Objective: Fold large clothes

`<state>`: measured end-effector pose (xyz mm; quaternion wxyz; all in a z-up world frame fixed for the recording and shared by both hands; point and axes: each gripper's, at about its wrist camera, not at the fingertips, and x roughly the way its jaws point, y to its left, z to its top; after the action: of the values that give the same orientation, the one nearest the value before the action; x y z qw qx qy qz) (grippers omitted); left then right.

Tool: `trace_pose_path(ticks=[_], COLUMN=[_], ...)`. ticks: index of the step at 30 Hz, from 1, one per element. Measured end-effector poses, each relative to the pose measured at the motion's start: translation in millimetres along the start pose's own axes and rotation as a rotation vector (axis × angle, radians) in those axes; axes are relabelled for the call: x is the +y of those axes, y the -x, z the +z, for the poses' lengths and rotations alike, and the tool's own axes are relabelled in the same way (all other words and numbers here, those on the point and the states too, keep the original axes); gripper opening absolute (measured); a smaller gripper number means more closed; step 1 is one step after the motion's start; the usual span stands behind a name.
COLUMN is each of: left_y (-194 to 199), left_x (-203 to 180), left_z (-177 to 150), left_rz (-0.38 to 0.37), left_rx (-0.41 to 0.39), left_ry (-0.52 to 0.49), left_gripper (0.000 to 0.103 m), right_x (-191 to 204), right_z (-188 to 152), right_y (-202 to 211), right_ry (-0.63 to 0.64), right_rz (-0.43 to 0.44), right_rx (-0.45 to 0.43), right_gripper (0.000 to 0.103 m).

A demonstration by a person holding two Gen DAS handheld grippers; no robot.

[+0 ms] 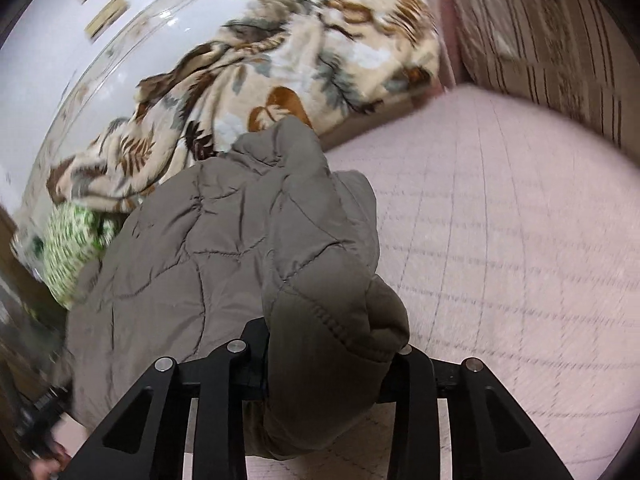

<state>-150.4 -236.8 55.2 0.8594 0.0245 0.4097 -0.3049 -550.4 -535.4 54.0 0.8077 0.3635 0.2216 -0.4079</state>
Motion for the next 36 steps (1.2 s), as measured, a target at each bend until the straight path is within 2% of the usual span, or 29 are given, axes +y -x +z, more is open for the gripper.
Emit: trace_pose_path(ticks=[8, 23, 36], left_y=[20.9, 71.1, 124.1], left_x=[-8.2, -6.0, 14.9], left_z=[6.5, -2.3, -44.7], left_rz=[0.019, -0.021, -0.044], left_rx=[-0.071, -0.079, -0.084], left_ry=[-0.044, -0.084, -0.048], left_gripper=[0.041, 0.040, 0.040], right_x=[39.9, 46.9, 35.7], right_z=[3.8, -2.0, -30.3], right_y=[29.2, 74.4, 137.0], right_ry=[0.249, 0.314, 0.281], right_rz=[-0.076, -0.046, -0.003], right_rx=[-0.119, -0.152, -0.171], right_gripper=[0.032, 0.032, 0.032])
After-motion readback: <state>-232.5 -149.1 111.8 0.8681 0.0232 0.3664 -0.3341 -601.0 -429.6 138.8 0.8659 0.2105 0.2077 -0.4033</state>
